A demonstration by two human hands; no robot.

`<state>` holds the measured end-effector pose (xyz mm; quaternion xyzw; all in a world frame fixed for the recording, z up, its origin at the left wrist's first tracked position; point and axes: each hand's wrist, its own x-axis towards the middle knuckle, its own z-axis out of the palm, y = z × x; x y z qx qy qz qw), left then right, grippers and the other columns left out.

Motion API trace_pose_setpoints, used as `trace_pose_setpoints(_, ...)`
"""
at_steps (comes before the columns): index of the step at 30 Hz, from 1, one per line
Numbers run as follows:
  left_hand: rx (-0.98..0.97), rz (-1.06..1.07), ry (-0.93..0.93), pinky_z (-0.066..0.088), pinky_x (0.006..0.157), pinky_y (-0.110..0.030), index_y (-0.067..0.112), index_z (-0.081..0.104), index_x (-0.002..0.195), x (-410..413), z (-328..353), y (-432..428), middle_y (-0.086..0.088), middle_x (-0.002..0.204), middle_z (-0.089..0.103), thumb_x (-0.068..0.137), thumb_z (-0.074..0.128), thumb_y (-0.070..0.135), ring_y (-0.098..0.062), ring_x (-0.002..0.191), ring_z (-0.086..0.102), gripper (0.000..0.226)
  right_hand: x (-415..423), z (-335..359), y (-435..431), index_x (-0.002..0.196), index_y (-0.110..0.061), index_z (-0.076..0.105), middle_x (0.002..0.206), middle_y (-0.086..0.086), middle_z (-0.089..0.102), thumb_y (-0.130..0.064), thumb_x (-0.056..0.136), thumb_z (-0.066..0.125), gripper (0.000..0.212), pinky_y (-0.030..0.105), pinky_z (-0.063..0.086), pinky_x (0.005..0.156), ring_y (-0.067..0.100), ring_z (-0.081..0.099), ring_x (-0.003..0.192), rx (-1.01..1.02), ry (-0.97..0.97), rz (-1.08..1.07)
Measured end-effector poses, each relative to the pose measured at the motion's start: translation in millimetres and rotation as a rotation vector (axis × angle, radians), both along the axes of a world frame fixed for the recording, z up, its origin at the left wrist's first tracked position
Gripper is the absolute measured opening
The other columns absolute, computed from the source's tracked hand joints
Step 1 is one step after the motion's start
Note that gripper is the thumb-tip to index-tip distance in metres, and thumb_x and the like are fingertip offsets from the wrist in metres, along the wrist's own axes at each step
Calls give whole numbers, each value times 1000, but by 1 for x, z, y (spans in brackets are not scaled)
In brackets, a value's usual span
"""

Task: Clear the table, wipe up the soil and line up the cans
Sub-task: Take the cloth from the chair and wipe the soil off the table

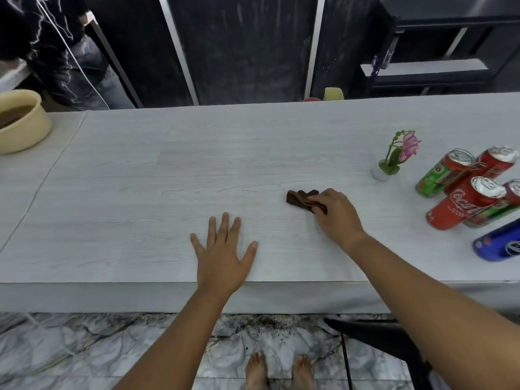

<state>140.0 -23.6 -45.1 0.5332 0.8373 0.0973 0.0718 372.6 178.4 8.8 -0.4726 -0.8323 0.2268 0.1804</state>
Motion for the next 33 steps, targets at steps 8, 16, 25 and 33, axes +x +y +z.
trace_pose_setpoints(8,45,26,5,-5,131,-71,37,21,173,2,-4,2,8,184,7,103,19,83,-21,171,-7,84,42,-5,-102,123,-12,81,111,6,74,-1,92,80,33,39,60,82,28,67,100,70,45,322)
trace_pose_setpoints(16,67,28,-51,-8,131,-70,34,33,170,4,1,1,7,183,18,105,32,79,-22,171,-3,79,69,-2,-130,128,-27,78,115,-12,70,-7,100,72,35,29,53,98,8,63,112,-236,176,269)
trace_pose_setpoints(25,228,-191,-346,34,113,-35,40,63,148,46,25,23,20,146,63,106,59,52,-12,138,52,44,68,4,-64,146,-43,57,121,-20,68,-32,98,77,53,32,53,104,1,61,114,-235,100,73)
trace_pose_setpoints(33,-4,-456,-487,47,107,-31,49,45,162,62,40,64,25,142,56,95,66,63,-3,123,53,71,119,-21,-84,156,-40,49,133,-14,54,-79,89,53,78,34,35,102,14,44,126,-30,-81,-169)
